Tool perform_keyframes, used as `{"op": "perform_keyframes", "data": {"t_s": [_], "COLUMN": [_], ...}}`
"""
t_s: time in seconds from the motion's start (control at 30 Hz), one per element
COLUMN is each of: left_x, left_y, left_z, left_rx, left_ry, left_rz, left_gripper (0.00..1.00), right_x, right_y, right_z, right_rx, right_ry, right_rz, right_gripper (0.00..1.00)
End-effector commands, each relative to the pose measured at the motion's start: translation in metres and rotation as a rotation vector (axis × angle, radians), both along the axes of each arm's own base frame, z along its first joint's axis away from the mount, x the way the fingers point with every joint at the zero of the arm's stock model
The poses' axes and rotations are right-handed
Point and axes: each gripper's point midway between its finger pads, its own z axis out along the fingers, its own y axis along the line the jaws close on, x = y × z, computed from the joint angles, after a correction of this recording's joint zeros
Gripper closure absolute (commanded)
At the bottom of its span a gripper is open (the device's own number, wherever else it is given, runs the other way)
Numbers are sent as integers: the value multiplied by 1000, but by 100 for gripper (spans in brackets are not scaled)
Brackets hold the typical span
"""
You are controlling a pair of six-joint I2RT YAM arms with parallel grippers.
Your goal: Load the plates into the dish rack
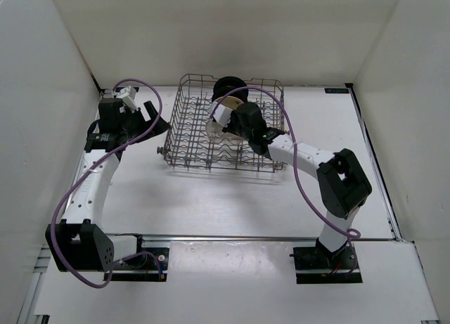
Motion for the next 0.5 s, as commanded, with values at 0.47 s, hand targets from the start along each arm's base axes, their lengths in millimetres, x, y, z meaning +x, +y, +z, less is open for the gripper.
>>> {"op": "perform_keyframes", "data": {"t_s": [0.47], "left_x": [-7], "left_y": [0], "left_z": [6], "left_rx": [-1], "left_ry": [-26], "left_rz": [-14], "left_gripper": [0], "right_x": [2], "right_y": [-1], "right_z": [-7], "right_rx": [31], "right_ry": [-11], "right_rz": [-23], "right_gripper": [100]}}
